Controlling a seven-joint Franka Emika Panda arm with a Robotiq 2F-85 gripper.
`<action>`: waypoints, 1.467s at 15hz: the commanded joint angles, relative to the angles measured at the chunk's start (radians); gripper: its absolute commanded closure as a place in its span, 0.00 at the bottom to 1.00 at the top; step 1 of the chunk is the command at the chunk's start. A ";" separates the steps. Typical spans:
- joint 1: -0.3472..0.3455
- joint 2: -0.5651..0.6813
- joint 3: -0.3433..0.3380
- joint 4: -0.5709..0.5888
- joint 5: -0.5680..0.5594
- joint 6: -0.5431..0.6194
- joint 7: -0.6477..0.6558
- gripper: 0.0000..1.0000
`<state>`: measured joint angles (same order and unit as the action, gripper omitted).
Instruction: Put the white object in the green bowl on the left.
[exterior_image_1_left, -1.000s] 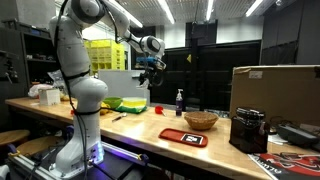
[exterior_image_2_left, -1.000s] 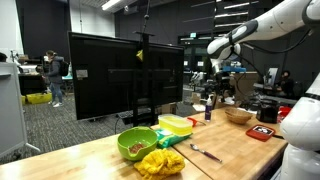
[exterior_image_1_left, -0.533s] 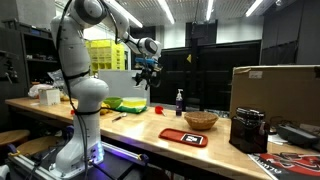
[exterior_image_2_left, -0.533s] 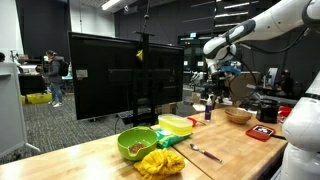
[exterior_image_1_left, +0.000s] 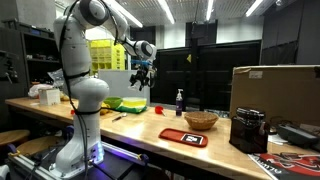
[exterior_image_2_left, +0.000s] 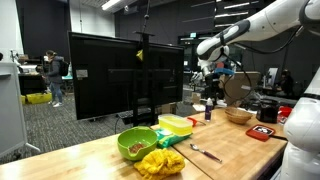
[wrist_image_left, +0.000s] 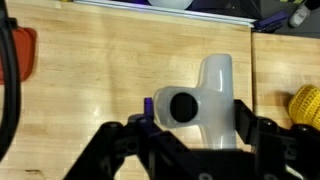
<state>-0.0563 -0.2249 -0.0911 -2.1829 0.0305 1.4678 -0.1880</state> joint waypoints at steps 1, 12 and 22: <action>0.026 0.031 0.036 0.019 0.026 -0.017 0.054 0.51; 0.148 0.083 0.179 -0.018 0.111 0.009 0.133 0.51; 0.155 0.099 0.187 -0.011 0.094 0.002 0.123 0.26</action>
<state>0.0981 -0.1269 0.0960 -2.1963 0.1242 1.4726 -0.0651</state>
